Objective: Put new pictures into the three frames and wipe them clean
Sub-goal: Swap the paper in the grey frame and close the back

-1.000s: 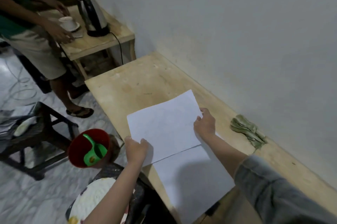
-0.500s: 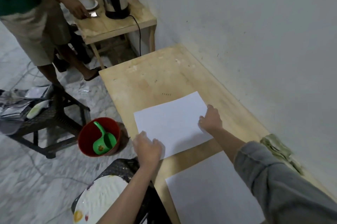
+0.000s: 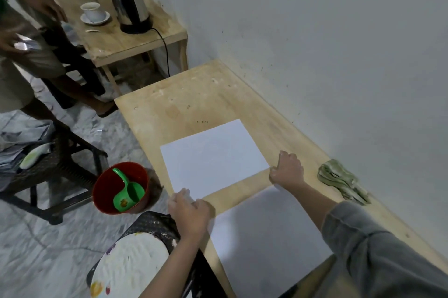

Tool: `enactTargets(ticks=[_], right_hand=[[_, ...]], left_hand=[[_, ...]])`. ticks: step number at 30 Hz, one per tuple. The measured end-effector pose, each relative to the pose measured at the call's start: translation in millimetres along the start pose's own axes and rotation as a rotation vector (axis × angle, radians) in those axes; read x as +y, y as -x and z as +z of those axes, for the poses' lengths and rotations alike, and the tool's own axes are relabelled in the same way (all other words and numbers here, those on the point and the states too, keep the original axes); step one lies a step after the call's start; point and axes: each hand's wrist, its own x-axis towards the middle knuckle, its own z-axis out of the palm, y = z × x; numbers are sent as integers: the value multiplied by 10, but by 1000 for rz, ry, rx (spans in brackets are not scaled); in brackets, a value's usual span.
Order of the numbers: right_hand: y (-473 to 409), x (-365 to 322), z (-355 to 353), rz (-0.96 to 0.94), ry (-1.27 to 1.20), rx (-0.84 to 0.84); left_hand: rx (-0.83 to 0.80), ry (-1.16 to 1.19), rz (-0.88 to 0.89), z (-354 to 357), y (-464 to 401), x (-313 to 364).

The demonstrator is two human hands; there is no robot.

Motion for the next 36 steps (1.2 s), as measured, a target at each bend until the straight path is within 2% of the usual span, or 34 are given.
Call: enactTargets(ticks=[8,14,20,23,36], right_hand=[[524,673,-5,108,38,-40],[772,895,47,185,86,-154],[877,883,83,104,78,-143],[876,835,85,100,63,-145],[864,650,89,194,103,-168]], left_hand=[[-154,-3,-90,111,589,-205],[-250,-237,-5,164,804,-201],[-352,-494,80,167,848,-227],[-351,-648,141,148,882,-256],[-379,-826,200,97,900,-240]])
